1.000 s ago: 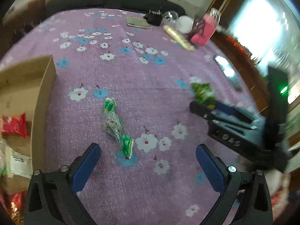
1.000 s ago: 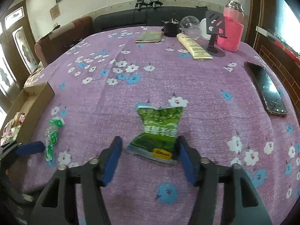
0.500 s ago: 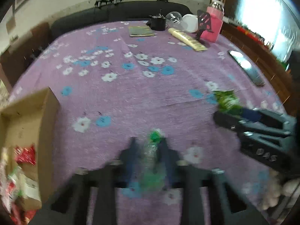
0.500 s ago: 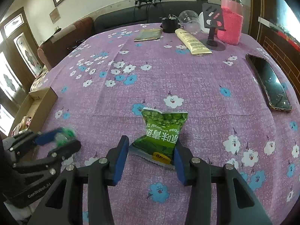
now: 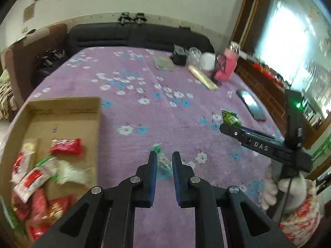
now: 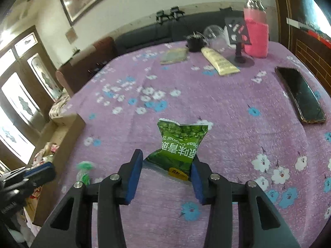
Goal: Organize snacks
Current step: 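Grasp the clear candy bag with green ends using the left tool, then carry both snacks over the box and open both tools to drop them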
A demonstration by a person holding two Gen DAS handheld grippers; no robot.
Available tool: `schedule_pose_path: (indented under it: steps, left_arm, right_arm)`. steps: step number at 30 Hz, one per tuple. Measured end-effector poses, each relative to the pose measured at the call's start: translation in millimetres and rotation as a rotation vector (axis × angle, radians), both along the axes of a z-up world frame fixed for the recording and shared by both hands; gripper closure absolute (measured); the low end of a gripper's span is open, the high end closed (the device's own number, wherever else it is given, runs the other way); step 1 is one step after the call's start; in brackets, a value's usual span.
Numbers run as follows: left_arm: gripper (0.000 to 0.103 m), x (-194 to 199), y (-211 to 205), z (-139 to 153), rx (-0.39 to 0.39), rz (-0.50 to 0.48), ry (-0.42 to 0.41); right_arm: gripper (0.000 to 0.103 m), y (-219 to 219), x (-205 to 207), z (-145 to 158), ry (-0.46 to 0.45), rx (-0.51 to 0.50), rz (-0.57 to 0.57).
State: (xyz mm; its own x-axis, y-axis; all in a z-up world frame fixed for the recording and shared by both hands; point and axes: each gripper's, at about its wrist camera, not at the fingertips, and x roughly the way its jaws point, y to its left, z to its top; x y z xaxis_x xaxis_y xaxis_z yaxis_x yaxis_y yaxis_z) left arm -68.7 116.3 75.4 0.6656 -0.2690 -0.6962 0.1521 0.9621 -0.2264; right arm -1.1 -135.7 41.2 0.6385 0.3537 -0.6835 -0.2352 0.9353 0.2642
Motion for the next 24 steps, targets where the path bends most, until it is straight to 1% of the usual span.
schedule_pose_path:
  steps: [2,4,5,6,7,8,9,10,11,16,17,18,20,22,24]
  left_arm:
    - [0.089,-8.0,11.5,1.6,-0.018,0.021,-0.004]
    - [0.088,-9.3,17.5,-2.6,-0.042,0.026,0.016]
    - [0.085,-7.2,17.4,-6.1,-0.053,0.022,0.033]
    - [0.077,-4.5,14.3,-11.2,-0.059,0.011,0.058]
    - [0.072,-1.4,8.9,-16.3,-0.056,-0.004,0.075]
    - [0.062,2.1,1.2,-21.0,-0.043,-0.018,0.085]
    - [0.058,6.8,-8.7,-25.6,-0.025,-0.032,0.091]
    - [0.058,13.7,-18.9,-31.3,-0.005,-0.049,0.103]
    - [0.058,18.4,-25.4,-35.3,0.014,-0.057,0.115]
    - [0.058,54.9,-51.9,-61.7,0.169,-0.055,0.162]
    - [0.073,56.6,-58.9,-60.1,0.228,-0.062,0.128]
    - [0.084,56.3,-61.3,-60.1,0.244,-0.07,0.13]
    - [0.084,53.7,-62.8,-57.3,0.21,-0.099,0.139]
    - [0.084,48.9,-64.3,-54.1,0.222,-0.109,0.127]
    - [0.084,44.0,-60.7,-51.9,0.198,-0.107,0.127]
  right_arm:
    - [0.06,4.4,-4.0,2.5,-0.023,-0.007,-0.003]
    - [0.06,9.0,-5.5,1.7,-0.022,-0.01,0.001]
    - [0.06,11.3,-6.2,0.2,-0.016,-0.013,0.004]
    - [0.06,13.3,-6.6,-1.4,-0.011,-0.018,0.006]
    - [0.06,15.1,-6.8,-3.4,-0.006,-0.024,0.009]
    - [0.06,17.1,-7.1,-5.6,0.001,-0.031,0.012]
    - [0.06,17.6,-7.4,-6.6,0.004,-0.036,0.012]
    - [0.06,18.2,-7.6,-7.4,0.005,-0.039,0.013]
    - [0.06,17.8,-7.6,-7.9,0.005,-0.041,0.012]
    - [0.06,12.5,-6.0,-7.6,0.009,-0.023,0.016]
    - [0.06,11.4,-5.7,-7.3,0.011,-0.017,0.02]
    - [0.06,10.8,-5.7,-7.1,0.011,-0.014,0.022]
    - [0.06,9.8,-5.4,-6.1,0.011,-0.009,0.03]
    - [0.06,8.6,-5.2,-5.1,0.011,0.0,0.036]
    - [0.06,7.5,-5.7,-3.6,0.009,0.012,0.038]
